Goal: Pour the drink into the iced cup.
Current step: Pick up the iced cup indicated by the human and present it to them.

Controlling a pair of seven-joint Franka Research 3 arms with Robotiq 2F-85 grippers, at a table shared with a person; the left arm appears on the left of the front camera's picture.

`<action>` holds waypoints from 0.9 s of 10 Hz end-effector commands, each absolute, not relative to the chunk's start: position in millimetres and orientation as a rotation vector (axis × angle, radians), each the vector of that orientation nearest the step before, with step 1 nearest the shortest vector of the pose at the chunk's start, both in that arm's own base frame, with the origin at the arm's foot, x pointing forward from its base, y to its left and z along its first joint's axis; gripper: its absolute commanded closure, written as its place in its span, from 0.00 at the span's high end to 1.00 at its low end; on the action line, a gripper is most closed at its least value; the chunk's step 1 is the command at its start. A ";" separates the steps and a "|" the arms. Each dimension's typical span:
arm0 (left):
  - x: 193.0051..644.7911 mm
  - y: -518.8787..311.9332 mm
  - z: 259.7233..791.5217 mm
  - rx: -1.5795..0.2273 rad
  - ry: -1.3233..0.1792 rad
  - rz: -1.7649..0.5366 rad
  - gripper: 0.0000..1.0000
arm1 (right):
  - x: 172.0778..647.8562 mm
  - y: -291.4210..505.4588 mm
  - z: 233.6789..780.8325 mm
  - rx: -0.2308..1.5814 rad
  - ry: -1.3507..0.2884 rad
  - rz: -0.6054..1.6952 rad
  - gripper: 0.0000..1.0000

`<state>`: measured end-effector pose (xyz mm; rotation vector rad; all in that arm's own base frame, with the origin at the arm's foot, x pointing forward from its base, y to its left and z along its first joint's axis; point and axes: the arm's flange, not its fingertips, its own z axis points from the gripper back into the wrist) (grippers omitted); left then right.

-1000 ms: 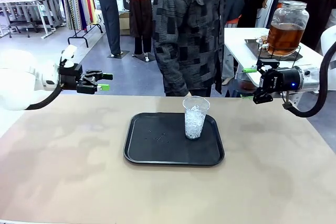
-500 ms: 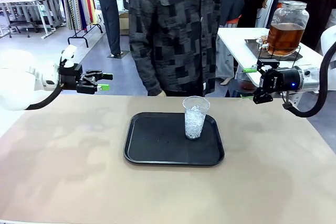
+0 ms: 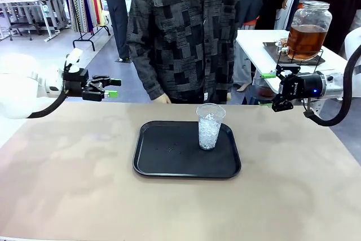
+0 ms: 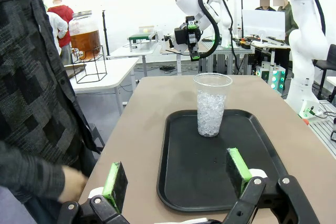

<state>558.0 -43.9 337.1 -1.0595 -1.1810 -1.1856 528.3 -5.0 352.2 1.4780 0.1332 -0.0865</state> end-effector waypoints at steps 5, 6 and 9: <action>557.7 -43.9 338.4 -1.058 -1.183 -1.186 1.00 | 528.8 -5.1 353.0 1.477 0.127 -0.083 1.00; 557.7 -43.9 338.4 -1.058 -1.183 -1.186 1.00 | 528.8 -5.1 353.0 1.477 0.127 -0.083 1.00; 557.7 -43.9 338.4 -1.058 -1.183 -1.186 1.00 | 528.8 -5.1 353.0 1.477 0.127 -0.083 1.00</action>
